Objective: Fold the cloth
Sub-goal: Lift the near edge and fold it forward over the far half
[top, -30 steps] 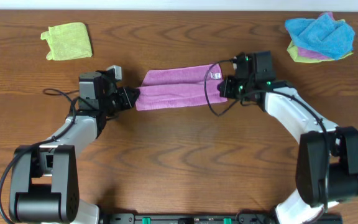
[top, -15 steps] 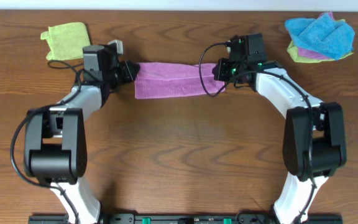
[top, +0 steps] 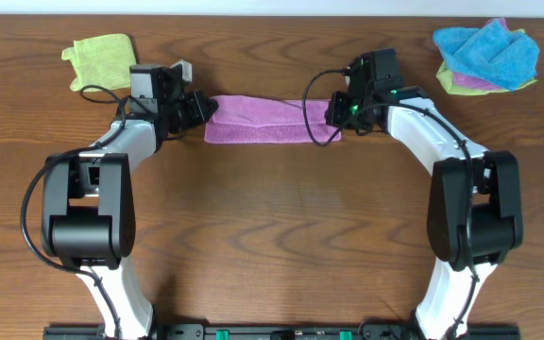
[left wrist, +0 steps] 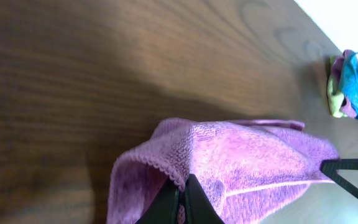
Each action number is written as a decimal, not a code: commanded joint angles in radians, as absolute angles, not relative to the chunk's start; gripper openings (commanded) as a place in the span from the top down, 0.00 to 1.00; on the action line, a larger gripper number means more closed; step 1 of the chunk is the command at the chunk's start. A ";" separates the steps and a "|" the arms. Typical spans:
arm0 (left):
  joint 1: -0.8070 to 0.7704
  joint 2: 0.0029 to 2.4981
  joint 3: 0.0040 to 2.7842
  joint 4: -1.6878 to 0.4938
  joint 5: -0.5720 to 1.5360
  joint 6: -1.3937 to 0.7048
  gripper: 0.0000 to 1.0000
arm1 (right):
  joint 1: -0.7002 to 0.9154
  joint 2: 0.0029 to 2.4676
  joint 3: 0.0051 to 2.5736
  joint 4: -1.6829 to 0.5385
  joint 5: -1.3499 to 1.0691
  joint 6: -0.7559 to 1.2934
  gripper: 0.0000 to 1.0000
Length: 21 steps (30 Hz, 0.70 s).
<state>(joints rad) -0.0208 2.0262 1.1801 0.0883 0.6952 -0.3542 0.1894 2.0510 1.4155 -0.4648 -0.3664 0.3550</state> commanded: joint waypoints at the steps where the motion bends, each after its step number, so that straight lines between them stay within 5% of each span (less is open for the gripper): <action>1: -0.021 2.040 1.197 0.079 0.733 -0.328 0.94 | 0.195 2.060 1.436 -0.491 -0.366 0.344 0.98; 21: 0.022 2.040 1.198 0.003 0.670 -0.296 0.94 | 0.216 2.061 1.431 -0.528 -0.315 0.343 0.98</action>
<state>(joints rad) 0.0006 2.0266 1.1801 0.0101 0.6918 -0.3328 0.1928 2.0510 1.4155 -0.5266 -0.3511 0.3542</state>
